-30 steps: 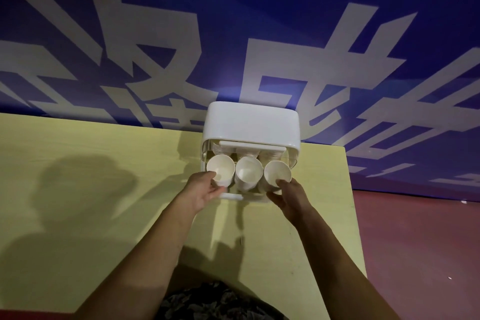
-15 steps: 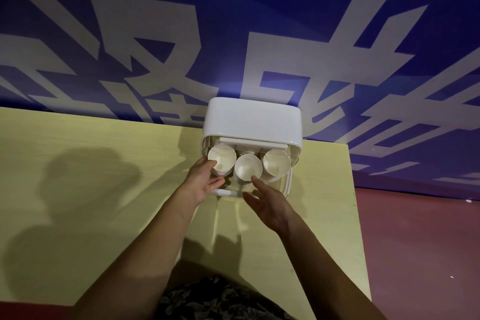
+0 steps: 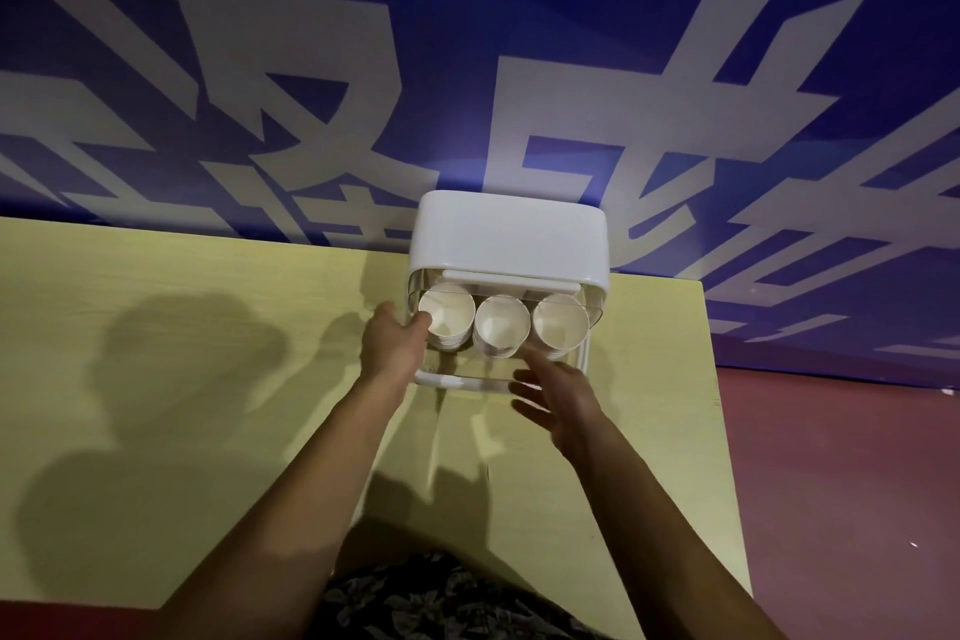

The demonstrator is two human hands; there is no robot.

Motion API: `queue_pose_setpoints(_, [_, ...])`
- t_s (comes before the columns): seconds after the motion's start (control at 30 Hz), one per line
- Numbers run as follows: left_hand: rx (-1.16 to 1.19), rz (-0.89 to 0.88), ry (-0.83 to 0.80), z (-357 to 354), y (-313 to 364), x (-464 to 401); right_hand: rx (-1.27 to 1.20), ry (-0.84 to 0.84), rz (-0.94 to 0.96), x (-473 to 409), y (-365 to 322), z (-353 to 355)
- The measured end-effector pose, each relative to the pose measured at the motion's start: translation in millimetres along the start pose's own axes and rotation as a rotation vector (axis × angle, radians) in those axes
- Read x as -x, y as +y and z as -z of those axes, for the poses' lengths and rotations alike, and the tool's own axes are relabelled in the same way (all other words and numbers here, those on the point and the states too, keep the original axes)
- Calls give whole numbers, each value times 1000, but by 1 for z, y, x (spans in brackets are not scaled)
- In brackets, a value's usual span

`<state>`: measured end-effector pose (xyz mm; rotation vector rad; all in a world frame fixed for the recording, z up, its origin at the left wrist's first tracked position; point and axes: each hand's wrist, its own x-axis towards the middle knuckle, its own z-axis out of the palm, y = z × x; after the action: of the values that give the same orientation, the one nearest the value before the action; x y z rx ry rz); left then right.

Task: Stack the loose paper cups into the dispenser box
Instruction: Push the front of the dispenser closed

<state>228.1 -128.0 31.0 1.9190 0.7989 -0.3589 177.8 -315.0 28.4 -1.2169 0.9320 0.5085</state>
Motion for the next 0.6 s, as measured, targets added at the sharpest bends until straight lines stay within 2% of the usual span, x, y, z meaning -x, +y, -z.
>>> queue_pose_setpoints(0.07, [-228,-197,140,8,6,2,60,203,154,4,-7,17])
queue_pose_setpoints(0.13, [-362,-359,229,11,18,1,179,397,320,1,-23,31])
queue_pose_setpoints(0.23, [-489,-475,230,8,38,-3,398,433,448,-4,-55,38])
queue_pose_setpoints(0.3, [-490,-427,169,4,49,-8,478,358,469,-13,-73,35])
queue_pose_setpoints(0.4, [-419,-268,72,-4,54,-17,398,247,420,-29,-88,25])
queue_pose_setpoints(0.5, [-335,-147,7,-5,51,-21,377,208,351,-40,-87,21])
queue_pose_setpoints(0.6, [-280,-99,-35,-4,45,-19,362,179,312,-44,-76,25])
